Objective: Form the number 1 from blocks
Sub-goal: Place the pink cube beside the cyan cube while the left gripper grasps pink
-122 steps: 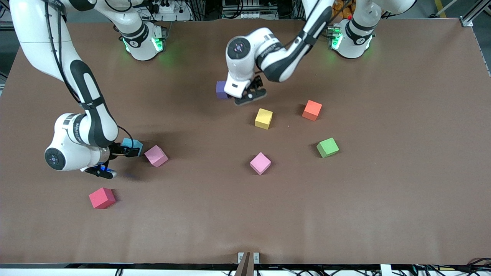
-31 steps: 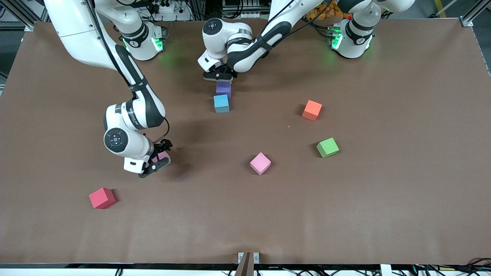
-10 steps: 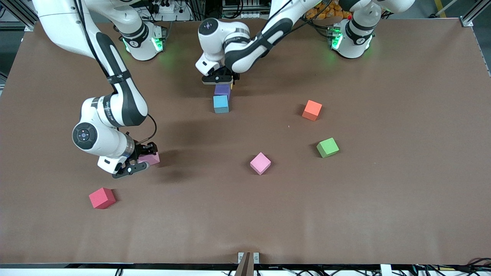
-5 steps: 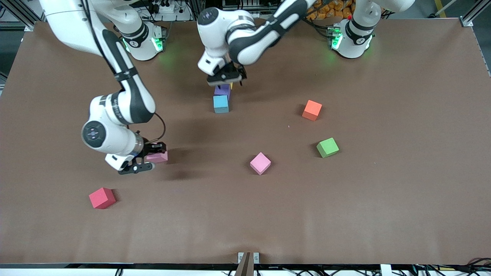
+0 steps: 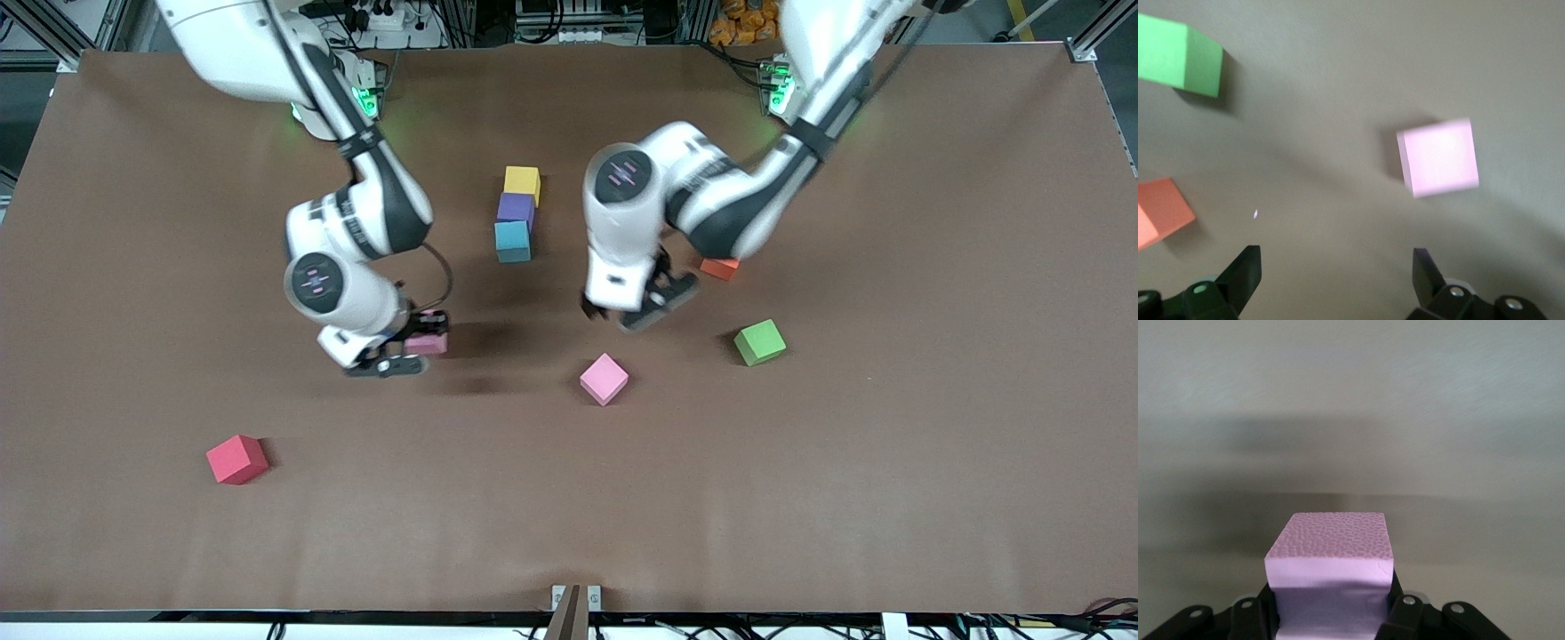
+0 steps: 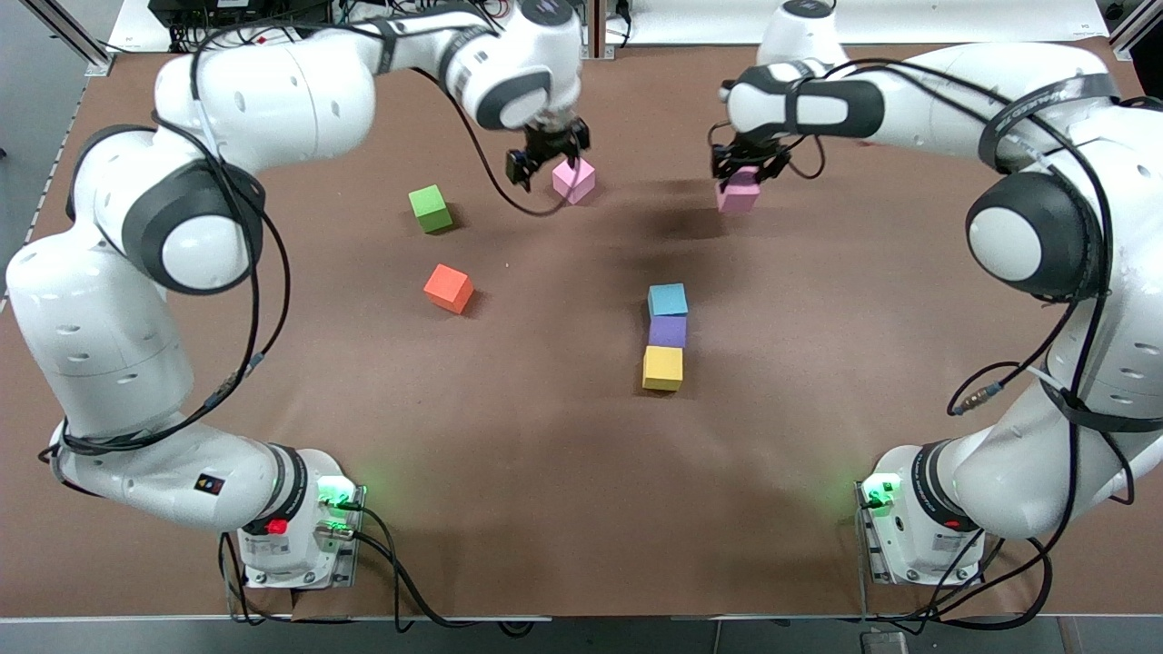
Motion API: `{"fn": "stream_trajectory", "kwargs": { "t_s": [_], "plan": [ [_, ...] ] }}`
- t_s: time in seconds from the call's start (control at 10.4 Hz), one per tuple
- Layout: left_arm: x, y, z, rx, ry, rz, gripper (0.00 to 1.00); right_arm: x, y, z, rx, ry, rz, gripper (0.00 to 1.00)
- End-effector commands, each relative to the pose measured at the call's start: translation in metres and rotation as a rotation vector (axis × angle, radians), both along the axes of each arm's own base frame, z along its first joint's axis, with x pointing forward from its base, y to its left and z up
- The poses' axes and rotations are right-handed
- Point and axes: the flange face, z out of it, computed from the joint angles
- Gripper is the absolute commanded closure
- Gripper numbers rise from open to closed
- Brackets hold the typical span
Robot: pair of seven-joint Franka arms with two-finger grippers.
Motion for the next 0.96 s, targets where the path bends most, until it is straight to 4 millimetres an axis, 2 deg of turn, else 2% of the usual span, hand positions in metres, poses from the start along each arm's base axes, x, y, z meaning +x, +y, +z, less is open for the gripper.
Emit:
{"fn": "stream_trajectory", "kwargs": {
  "t_s": [0.0, 0.1, 0.19, 0.29, 0.38, 0.58, 0.86],
  "plan": [
    [0.026, -0.010, -0.018, -0.065, 0.012, 0.101, 0.00, -0.030, 0.048, -0.001, 0.018, 0.002, -0.019, 0.42],
    [0.037, -0.011, -0.026, -0.088, -0.012, 0.146, 0.00, -0.042, 0.071, -0.011, 0.016, 0.001, -0.029, 0.41],
    [0.039, -0.018, -0.032, -0.110, -0.041, 0.182, 0.00, -0.056, 0.095, -0.020, 0.013, -0.013, -0.042, 0.41],
    [0.042, -0.019, -0.037, -0.119, -0.068, 0.210, 0.00, -0.065, 0.108, -0.029, 0.009, -0.019, -0.042, 0.41],
    [0.047, -0.020, -0.050, -0.126, -0.095, 0.229, 0.00, -0.071, 0.114, -0.037, 0.003, -0.017, -0.027, 0.41],
    [0.052, -0.030, -0.074, -0.134, -0.136, 0.244, 0.00, -0.084, 0.111, -0.049, -0.019, 0.010, -0.017, 0.40],
    [0.055, -0.030, -0.094, -0.118, -0.136, 0.240, 0.00, -0.113, 0.112, -0.063, -0.048, 0.046, 0.015, 0.40]
  ]
}}
